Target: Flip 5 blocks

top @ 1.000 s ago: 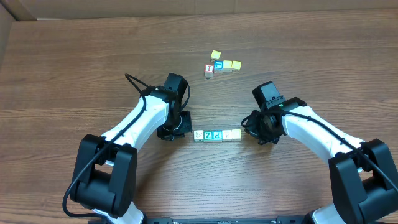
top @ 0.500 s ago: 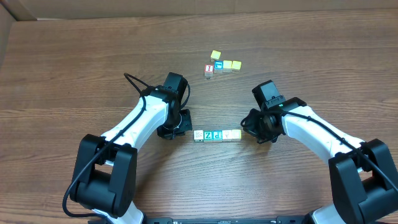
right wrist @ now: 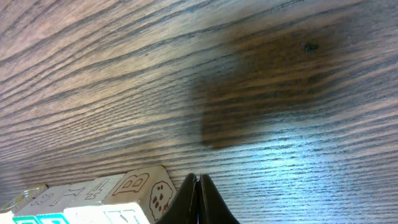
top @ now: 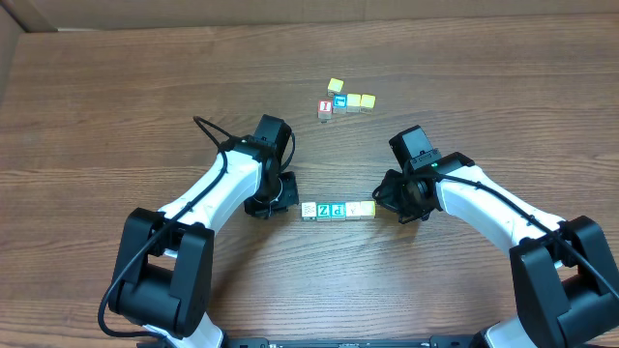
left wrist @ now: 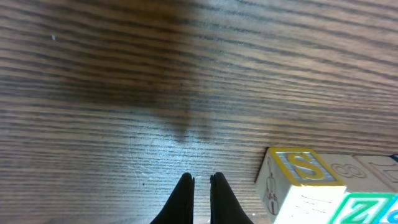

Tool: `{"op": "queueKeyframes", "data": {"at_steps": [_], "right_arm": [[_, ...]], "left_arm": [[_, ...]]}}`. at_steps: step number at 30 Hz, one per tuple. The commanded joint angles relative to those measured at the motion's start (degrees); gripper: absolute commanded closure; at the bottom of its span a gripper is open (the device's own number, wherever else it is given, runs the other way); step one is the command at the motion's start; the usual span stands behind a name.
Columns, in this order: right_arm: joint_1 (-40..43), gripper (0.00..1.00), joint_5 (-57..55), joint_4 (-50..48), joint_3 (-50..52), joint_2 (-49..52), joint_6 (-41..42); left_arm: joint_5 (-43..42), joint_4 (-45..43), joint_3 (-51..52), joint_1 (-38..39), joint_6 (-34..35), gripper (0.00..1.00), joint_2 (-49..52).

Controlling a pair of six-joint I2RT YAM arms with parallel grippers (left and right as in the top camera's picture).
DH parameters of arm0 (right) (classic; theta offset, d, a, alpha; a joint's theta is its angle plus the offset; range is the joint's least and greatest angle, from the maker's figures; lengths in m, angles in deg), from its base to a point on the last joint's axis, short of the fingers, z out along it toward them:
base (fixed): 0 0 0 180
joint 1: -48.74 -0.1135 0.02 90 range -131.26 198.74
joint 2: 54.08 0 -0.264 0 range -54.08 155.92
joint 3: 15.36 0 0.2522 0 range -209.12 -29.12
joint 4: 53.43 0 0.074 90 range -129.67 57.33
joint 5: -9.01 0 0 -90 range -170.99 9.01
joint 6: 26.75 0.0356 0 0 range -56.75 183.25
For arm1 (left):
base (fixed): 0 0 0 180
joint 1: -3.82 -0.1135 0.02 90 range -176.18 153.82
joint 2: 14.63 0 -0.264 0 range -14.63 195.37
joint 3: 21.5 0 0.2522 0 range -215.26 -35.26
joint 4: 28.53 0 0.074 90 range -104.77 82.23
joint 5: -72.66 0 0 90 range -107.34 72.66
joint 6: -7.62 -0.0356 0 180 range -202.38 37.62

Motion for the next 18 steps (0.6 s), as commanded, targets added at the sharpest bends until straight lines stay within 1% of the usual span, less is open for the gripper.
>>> {"op": "queueKeyframes", "data": {"at_steps": [1, 18], "right_arm": [[-0.37, 0.96, 0.39, -0.11, 0.42, 0.17, -0.37], [-1.09, 0.96, 3.15, -0.44, 0.42, 0.17, -0.20]], "left_arm": [[-0.79, -1.27, 1.60, 1.03, 0.63, 0.96, 1.25], [-1.86, -4.00, 1.77, 2.34, 0.61, 0.96, 1.25]]}}
